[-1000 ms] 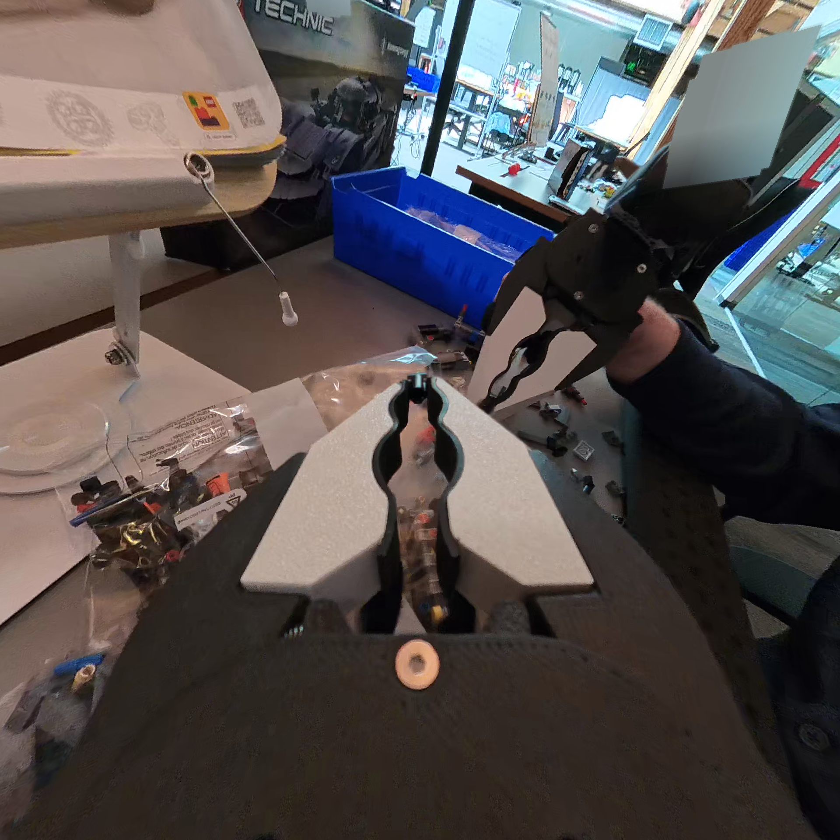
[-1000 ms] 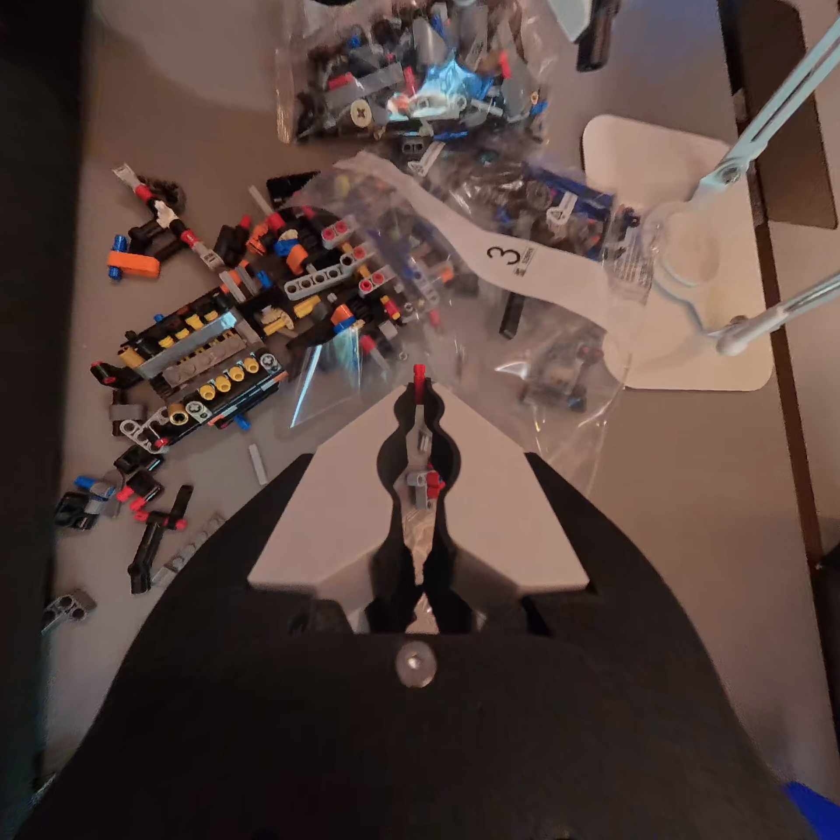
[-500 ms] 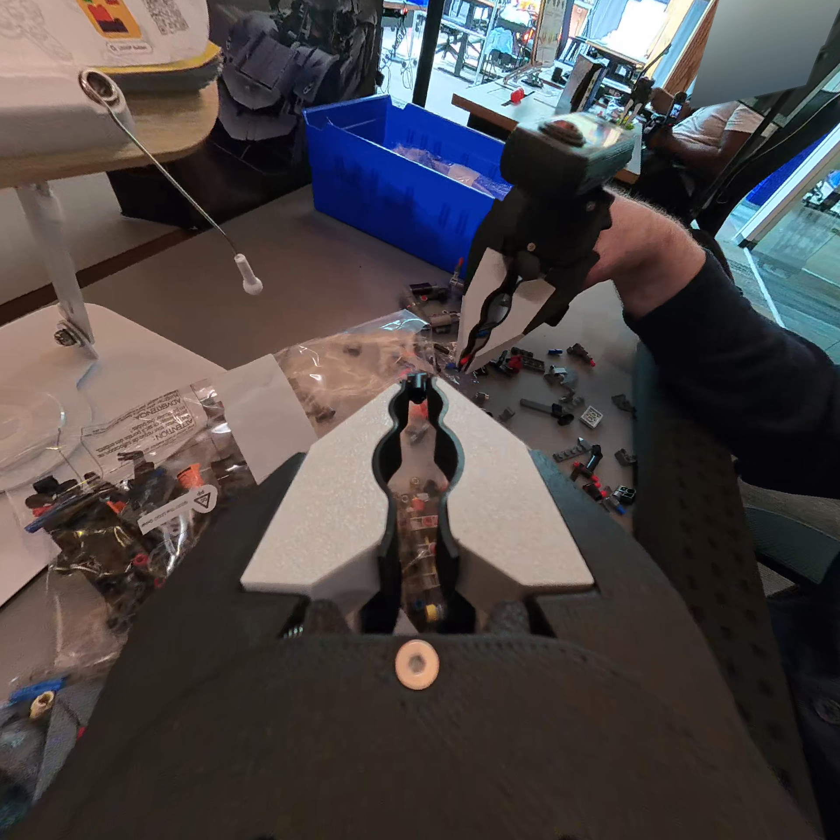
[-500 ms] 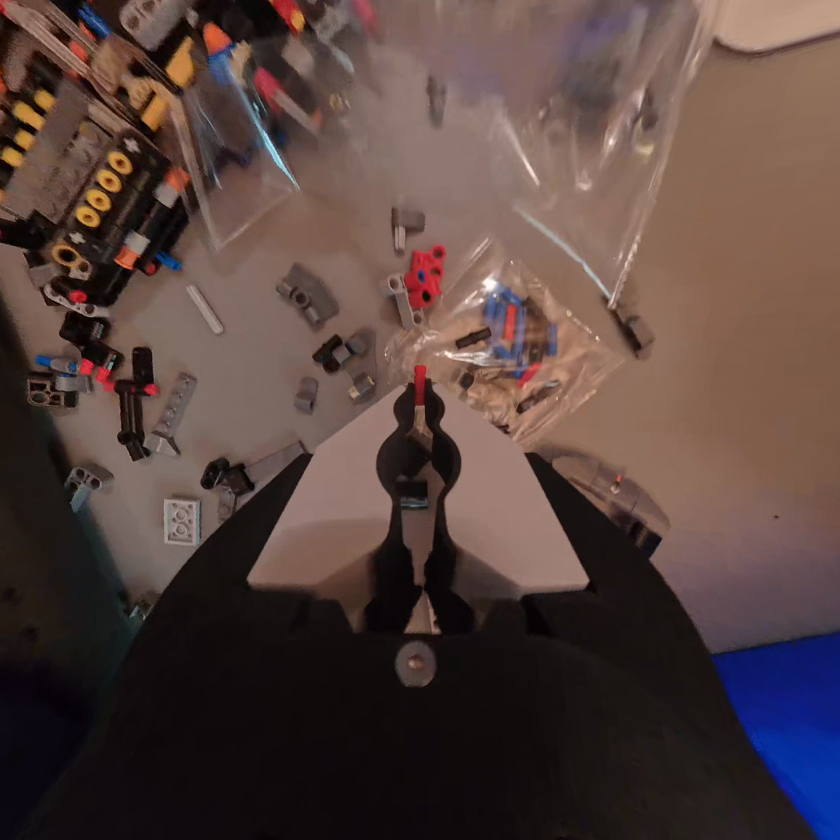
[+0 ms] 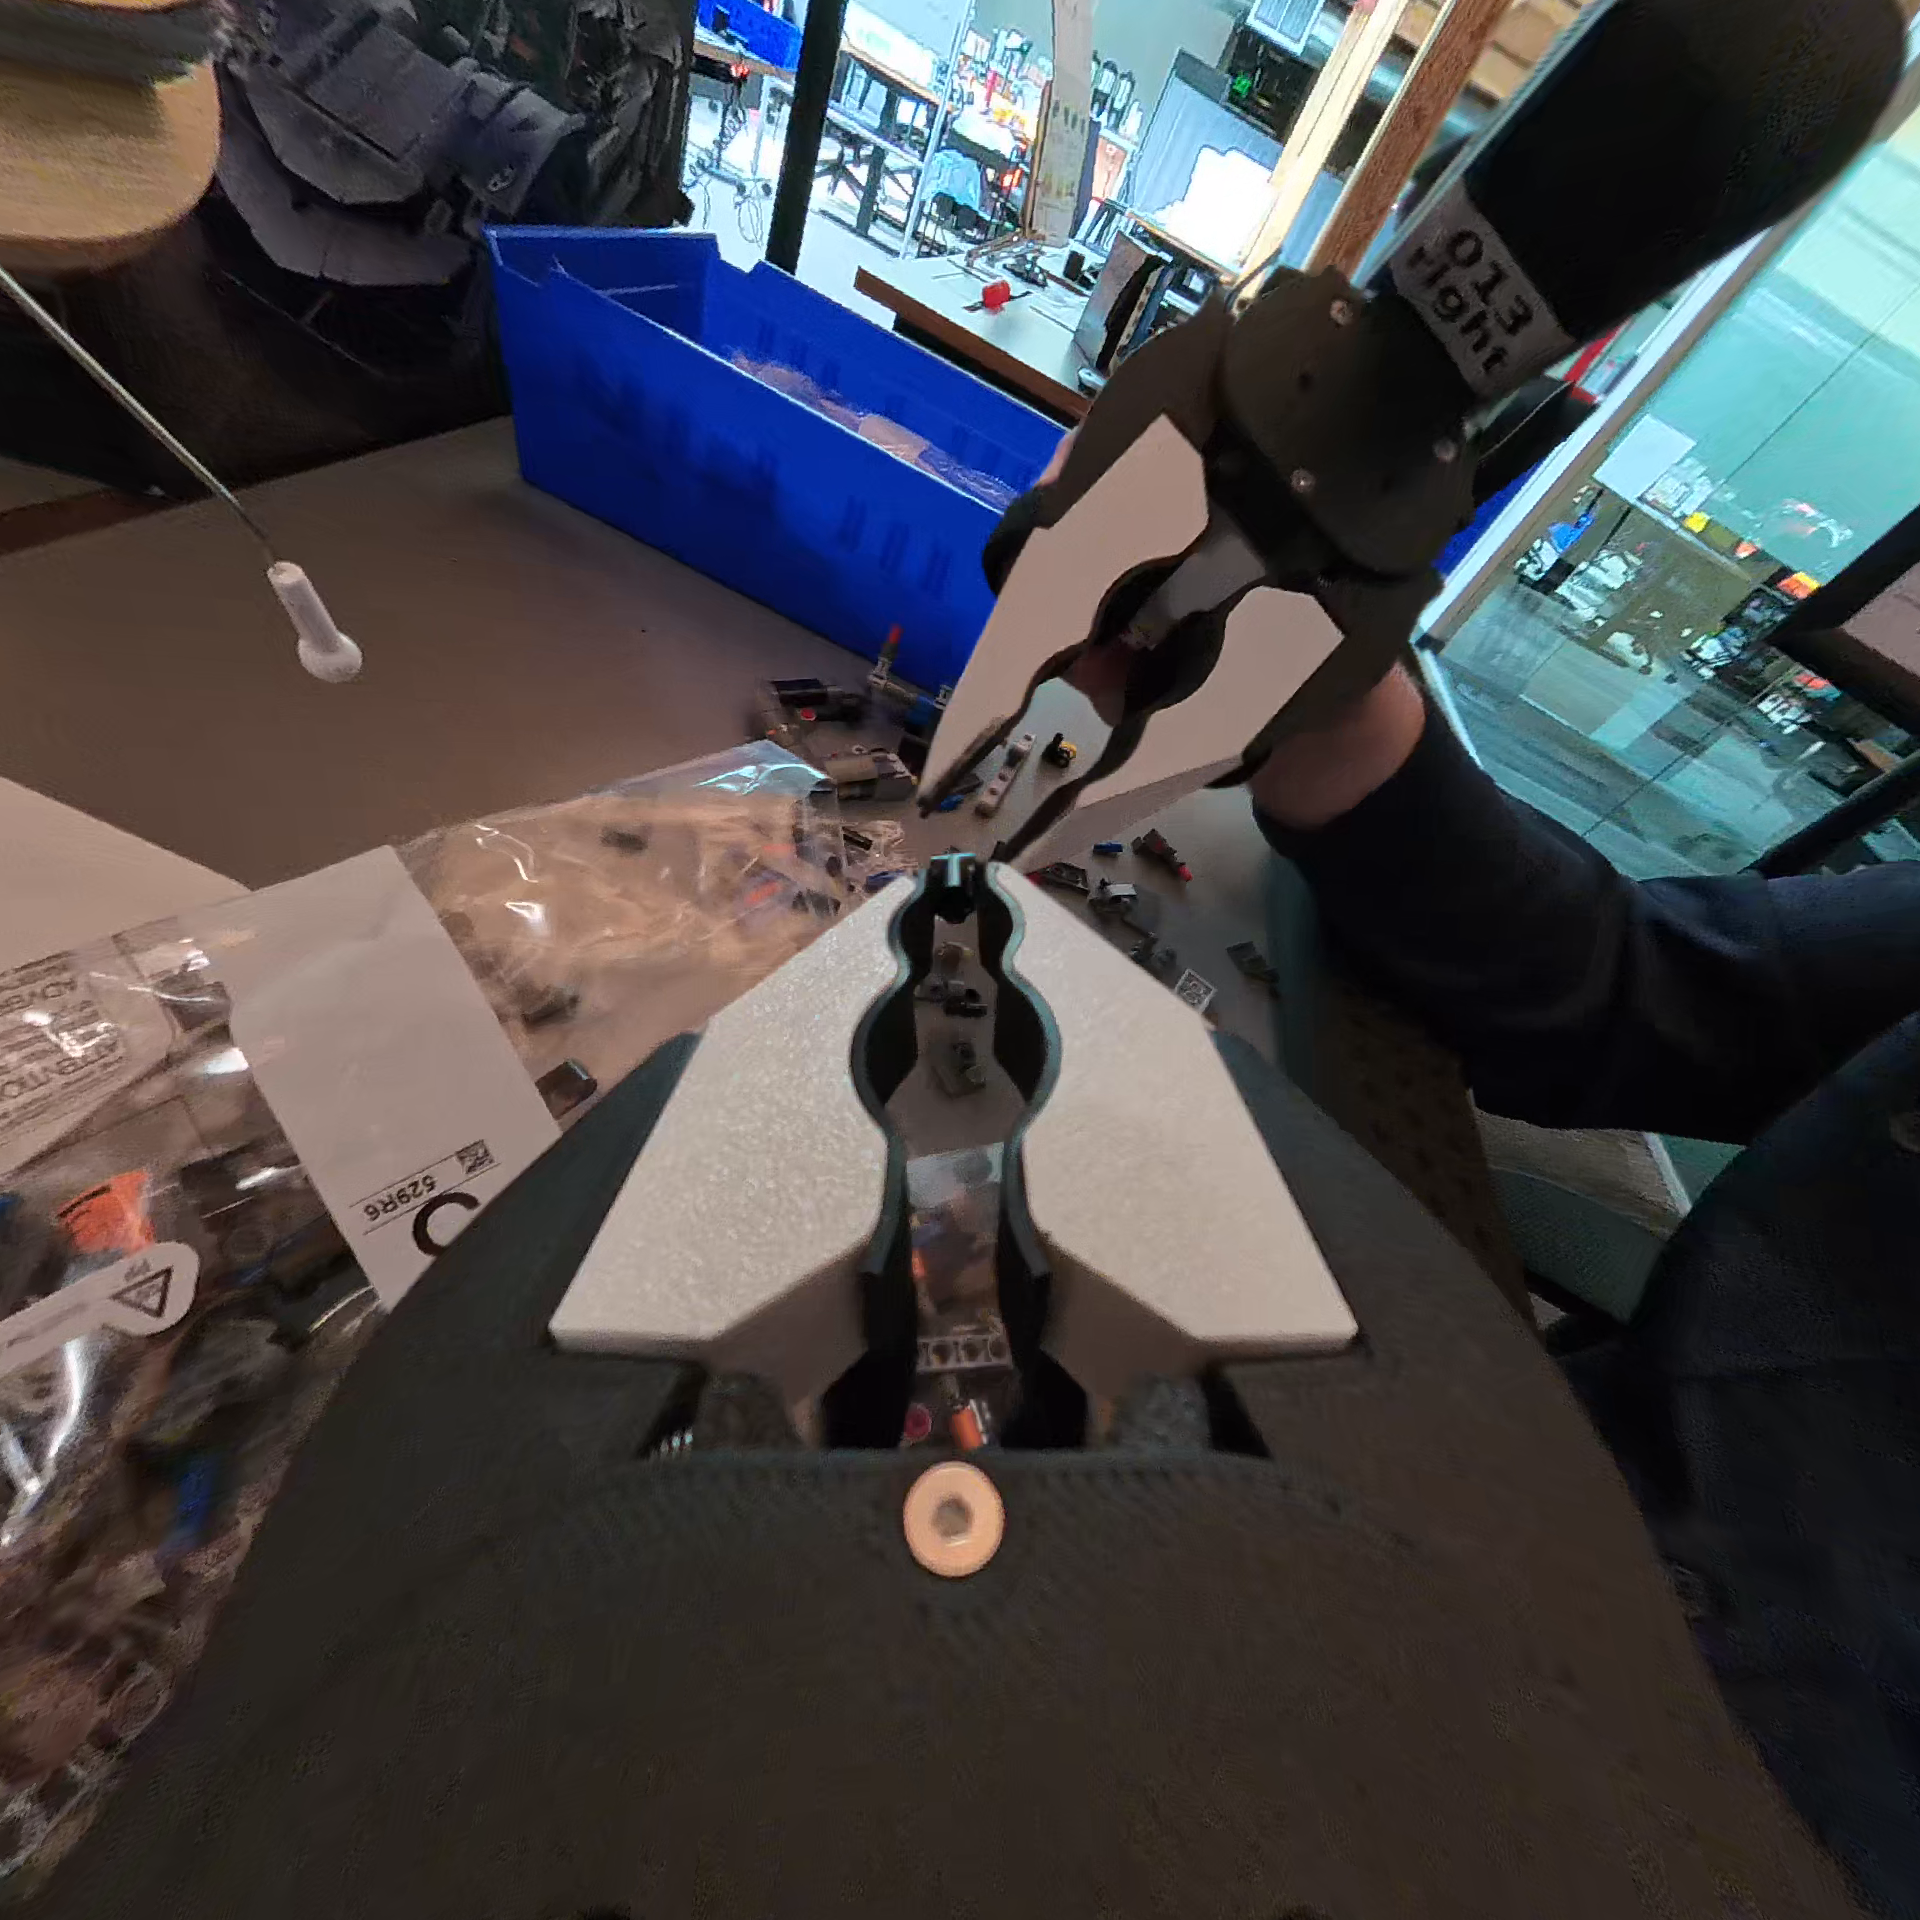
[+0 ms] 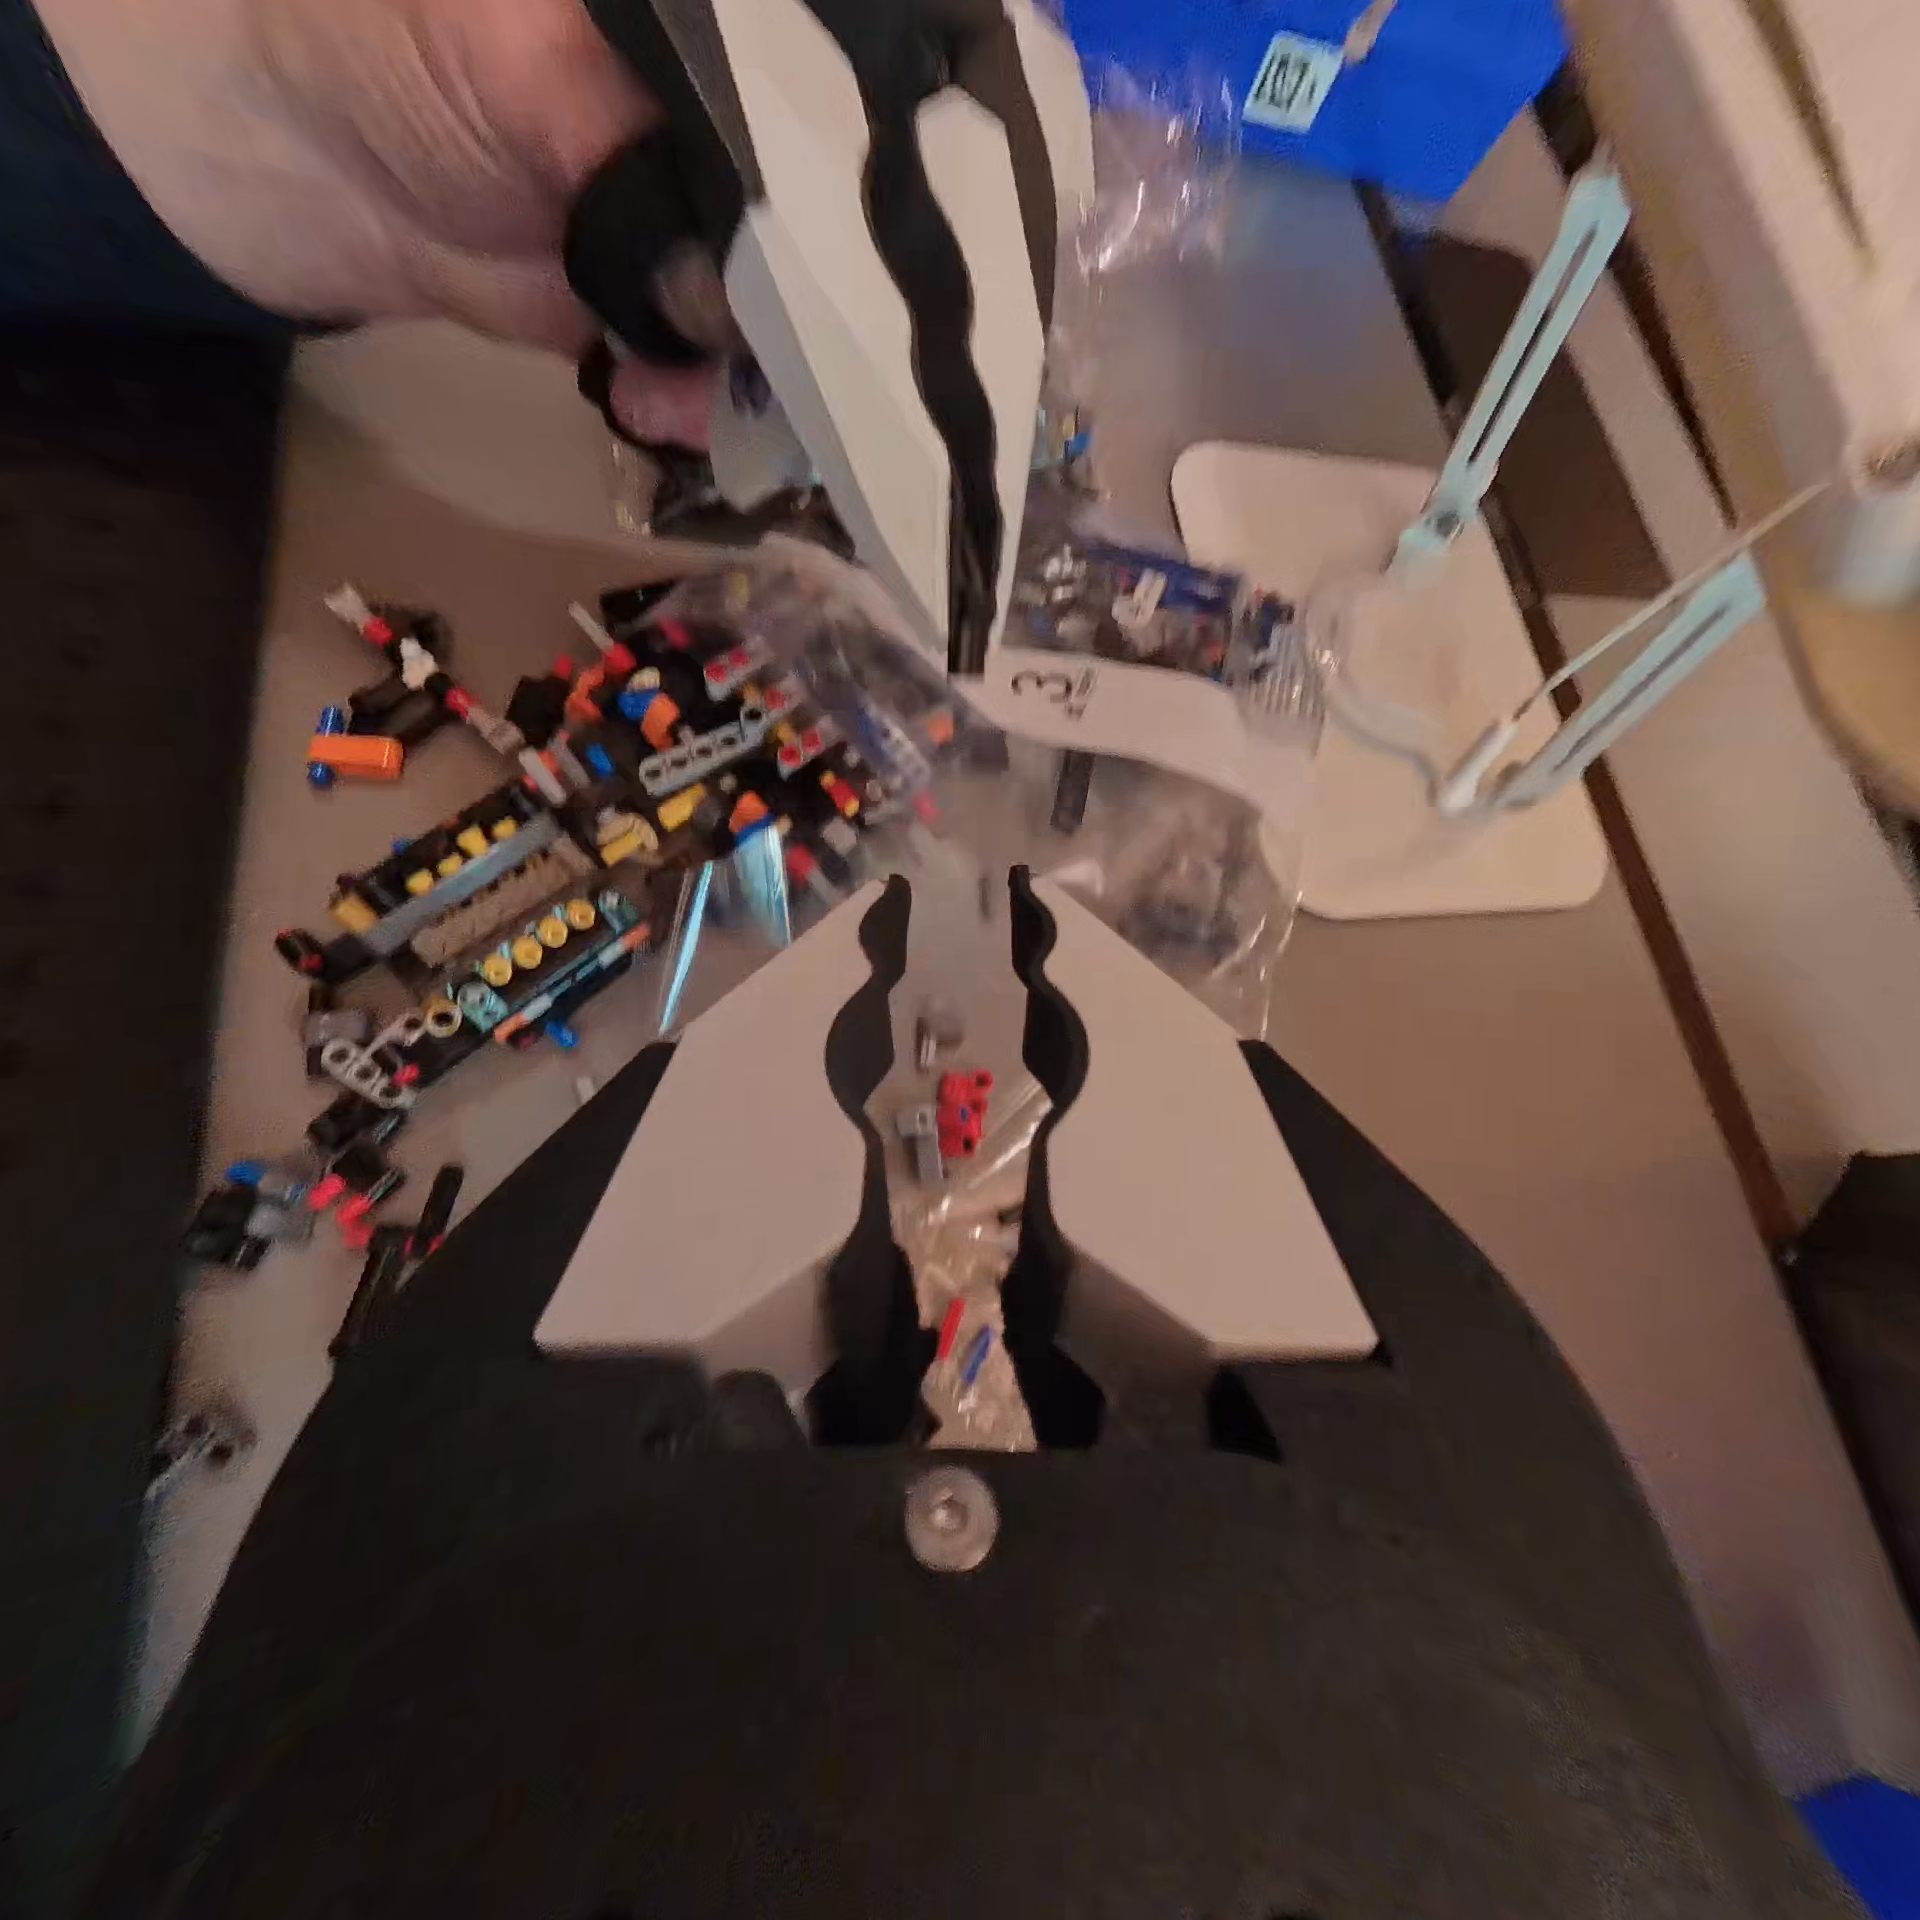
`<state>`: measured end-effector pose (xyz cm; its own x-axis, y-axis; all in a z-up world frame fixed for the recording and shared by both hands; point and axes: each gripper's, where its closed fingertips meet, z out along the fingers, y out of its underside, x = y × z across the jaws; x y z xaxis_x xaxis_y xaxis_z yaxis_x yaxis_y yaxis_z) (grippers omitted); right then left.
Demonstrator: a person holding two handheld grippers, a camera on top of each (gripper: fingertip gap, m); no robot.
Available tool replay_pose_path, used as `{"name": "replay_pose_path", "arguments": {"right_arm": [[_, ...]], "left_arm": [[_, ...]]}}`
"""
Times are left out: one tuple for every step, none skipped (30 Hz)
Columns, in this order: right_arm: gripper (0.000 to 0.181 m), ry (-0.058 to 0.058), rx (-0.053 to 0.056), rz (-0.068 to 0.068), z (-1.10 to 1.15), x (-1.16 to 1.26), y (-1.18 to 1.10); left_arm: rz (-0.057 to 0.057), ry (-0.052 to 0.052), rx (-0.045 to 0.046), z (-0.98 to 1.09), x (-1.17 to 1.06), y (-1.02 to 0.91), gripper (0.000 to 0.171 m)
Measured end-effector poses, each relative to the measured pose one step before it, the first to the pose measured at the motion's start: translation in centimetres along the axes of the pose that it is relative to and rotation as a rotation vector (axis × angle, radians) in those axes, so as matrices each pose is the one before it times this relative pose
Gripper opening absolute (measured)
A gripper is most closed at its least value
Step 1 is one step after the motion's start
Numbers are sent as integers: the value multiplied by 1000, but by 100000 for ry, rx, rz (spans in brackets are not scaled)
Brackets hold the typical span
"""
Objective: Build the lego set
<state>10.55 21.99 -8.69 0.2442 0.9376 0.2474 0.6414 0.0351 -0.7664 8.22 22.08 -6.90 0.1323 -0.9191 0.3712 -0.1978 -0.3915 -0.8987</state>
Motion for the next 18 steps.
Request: {"name": "replay_pose_path", "arguments": {"right_arm": [[16, 3358, 1386, -2107, 297, 130, -665], [16, 2091, 456, -1994, 318, -1, -379], [18, 1588, -348, -1584, 308, -11, -171], [18, 2555, 67, -1029, 226, 199, -162], [19, 1059, 911, -315, 175, 28, -238], [19, -526, 946, 172, 162, -185, -262], [19, 336, 421, -464, 142, -84, -175], [18, 1547, -206, -1270, 85, 78, -74], [16, 658, -465, -959, 58, -27, 13], [14, -297, -38, -32, 40, -95, -1], [13, -785, -54, 399, 69, -133, 25], [13, -178, -510, -91, 85, -60, 84], [11, 681, -785, -956, 57, 27, 105], [8, 836, -670, -1311, -22, 29, 72], [7, 381, -150, -836, -37, 2, 6], [6, -389, 191, 256, -74, -25, -31], [5, -383, 226, 741, -99, 29, 6], [4, 294, -241, 509, -152, 153, 119]], "left_arm": [[-662, 1063, 228, 159, 124, 23, 5], [-705, 1025, 196, 135, 121, 22, 5], [-330, 546, 34, 140, 60, 45, 5], [8, 168, -164, 128, 41, 64, 5], [79, 91, -356, 153, 29, 83, 5], [-26, 227, -392, 161, 57, 85, 5], [-333, -30, 71, 128, -6, 26, 5], [-511, -487, 708, 22, -111, -71, 5], [-678, 501, 194, 2, -14, -5, 5], [-847, 1319, 451, -9, 96, -32, 5], [-1074, 1145, 832, 8, 83, -77, 5], [-820, 831, 307, 37, 58, -12, 5], [-295, 272, -187, 35, 13, 50, 5], [77, 330, 189, -6, 39, -23, 5], [110, 459, 7, -5, 88, -18, 5], [168, 548, -61, -2, 101, -19, 5], [290, 65, -126, -10, 34, -28, 6], [832, -1829, -353, -108, -212, -21, 11]]}}
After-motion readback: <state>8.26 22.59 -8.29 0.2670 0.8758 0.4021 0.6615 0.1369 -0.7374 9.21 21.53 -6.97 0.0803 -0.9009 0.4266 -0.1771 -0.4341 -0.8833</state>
